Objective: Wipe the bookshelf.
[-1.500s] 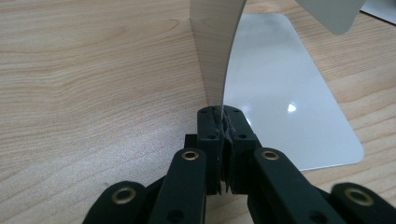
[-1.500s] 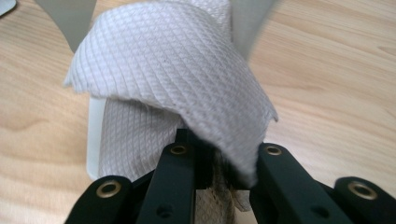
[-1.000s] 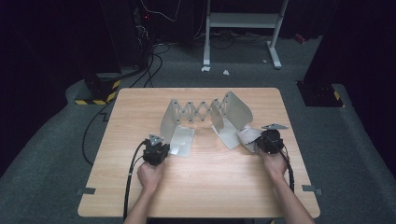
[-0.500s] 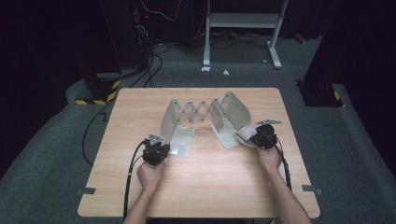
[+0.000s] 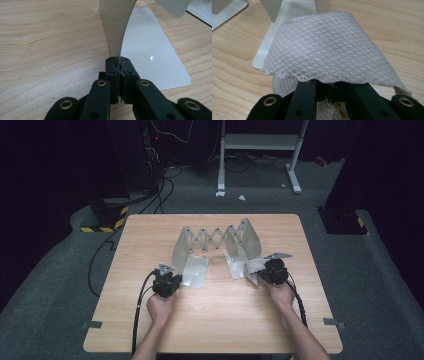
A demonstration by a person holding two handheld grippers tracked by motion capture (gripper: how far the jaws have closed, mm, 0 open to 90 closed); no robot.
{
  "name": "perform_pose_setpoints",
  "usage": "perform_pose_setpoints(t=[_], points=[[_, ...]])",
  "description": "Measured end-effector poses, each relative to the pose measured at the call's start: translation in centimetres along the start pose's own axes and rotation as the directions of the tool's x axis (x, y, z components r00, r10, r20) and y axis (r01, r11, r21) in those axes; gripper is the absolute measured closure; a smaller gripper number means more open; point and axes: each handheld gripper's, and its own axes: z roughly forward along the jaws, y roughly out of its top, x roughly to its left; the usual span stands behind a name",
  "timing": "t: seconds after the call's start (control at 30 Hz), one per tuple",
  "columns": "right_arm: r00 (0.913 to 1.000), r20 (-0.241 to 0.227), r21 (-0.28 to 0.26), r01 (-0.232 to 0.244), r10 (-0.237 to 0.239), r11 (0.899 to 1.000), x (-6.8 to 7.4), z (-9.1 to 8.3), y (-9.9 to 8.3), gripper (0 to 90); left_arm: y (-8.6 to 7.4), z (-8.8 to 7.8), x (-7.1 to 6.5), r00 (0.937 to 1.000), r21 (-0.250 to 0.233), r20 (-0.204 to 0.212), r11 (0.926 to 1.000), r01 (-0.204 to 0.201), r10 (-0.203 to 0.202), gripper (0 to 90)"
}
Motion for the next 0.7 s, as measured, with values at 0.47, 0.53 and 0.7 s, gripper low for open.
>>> perform_pose_setpoints(t=[0.47,0.53,0.7], points=[[0.9997,0.02,-0.117,0.018,-0.016,0.993,-0.5,-3.3,3.0,82.5,0.0,0.0,0.0,1.0,0.001,0.004,1.0,-0.001,0.001,86.2],[0.9996,0.024,-0.126,0.018,-0.015,0.992,-0.8,-3.6,3.1,82.5,0.0,0.0,0.0,1.0,0.001,0.004,1.0,-0.001,0.001,86.2],[0.9997,0.024,-0.156,-0.004,0.008,0.988,-1.4,-4.2,3.2,82.5,0.0,0.0,0.1,1.0,0.002,0.005,1.0,-0.001,0.001,86.2]])
